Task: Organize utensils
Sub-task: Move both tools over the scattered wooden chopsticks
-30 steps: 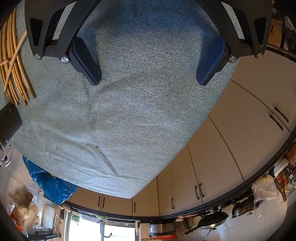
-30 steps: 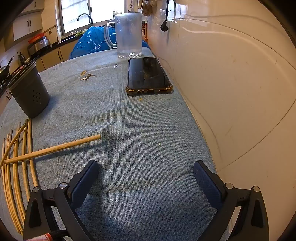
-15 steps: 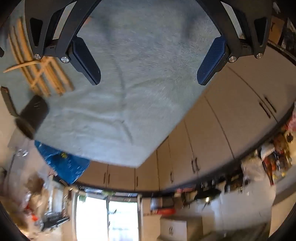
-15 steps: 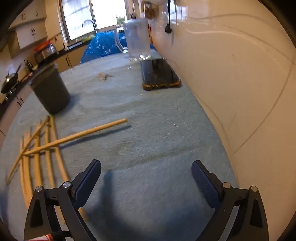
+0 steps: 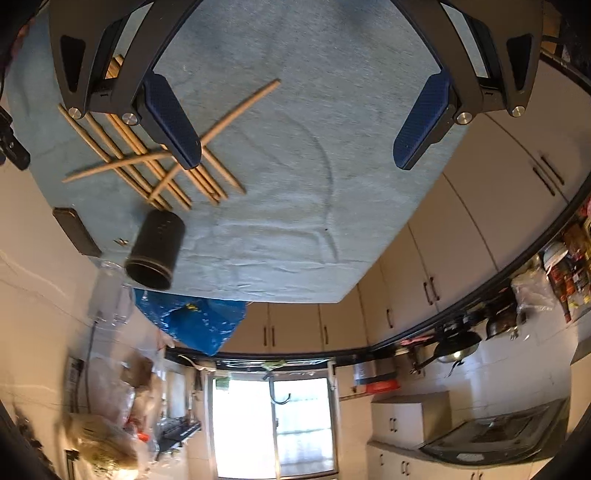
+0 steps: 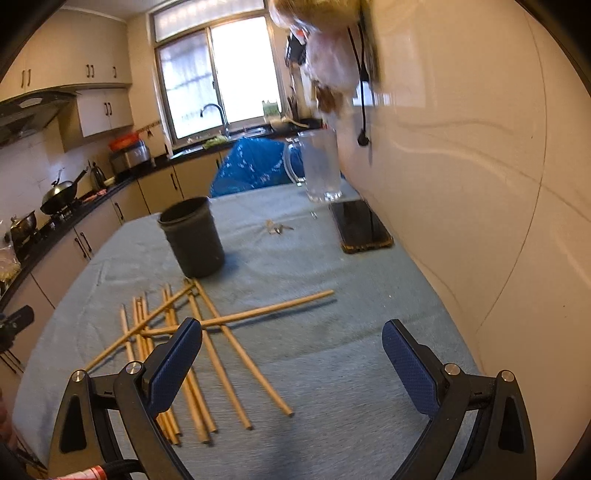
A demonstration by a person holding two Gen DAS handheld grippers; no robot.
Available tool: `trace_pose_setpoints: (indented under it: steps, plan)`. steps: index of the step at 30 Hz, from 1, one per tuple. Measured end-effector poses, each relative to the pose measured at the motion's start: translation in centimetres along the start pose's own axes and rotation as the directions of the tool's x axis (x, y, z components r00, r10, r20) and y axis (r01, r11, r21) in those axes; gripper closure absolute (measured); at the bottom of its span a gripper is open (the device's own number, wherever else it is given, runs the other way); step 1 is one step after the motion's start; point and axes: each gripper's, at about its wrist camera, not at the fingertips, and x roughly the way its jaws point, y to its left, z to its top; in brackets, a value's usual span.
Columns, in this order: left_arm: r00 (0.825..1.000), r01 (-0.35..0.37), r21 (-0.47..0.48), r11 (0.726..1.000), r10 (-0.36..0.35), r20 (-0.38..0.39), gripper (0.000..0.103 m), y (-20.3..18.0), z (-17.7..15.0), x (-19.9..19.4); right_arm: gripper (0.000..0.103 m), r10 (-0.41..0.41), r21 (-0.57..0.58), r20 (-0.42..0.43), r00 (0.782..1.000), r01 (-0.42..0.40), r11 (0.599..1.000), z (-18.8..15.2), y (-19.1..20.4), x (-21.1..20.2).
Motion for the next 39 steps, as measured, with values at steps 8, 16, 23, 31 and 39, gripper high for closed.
trace_pose_setpoints:
  steps: [8, 16, 23, 31, 39]
  plan:
    - [1.000, 0.027, 0.043, 0.999, -0.027, -0.003, 0.000, -1.7, -1.5, -0.4, 0.003, 0.021, -0.060, 0.011, 1.000, -0.020, 0.998, -0.4, 1.1, -1.5]
    - [0.999, 0.049, 0.069, 0.996, -0.049, -0.008, 0.000, -2.0, -2.3, -0.5, 0.003, 0.032, -0.080, -0.012, 0.999, -0.033, 0.996, -0.7, 2.1, -1.6]
    - [0.998, 0.058, 0.051, 0.997, -0.057, -0.034, 0.000, -1.3, -2.6, 0.1, 0.003, 0.039, -0.083, -0.028, 0.999, -0.041, 0.996, -1.0, 2.7, -1.4]
    - [0.995, 0.060, 0.023, 0.998, -0.058, -0.077, 0.000, -0.2, -3.2, 1.5, 0.003, 0.039, -0.083, -0.060, 0.997, -0.044, 0.996, -1.4, 3.0, -0.5]
    - [0.992, 0.063, 0.018, 0.998, -0.061, -0.110, 0.000, -0.2, -3.6, 2.6, 0.003, 0.041, -0.091, -0.086, 0.995, -0.049, 0.995, -1.7, 3.2, 0.6]
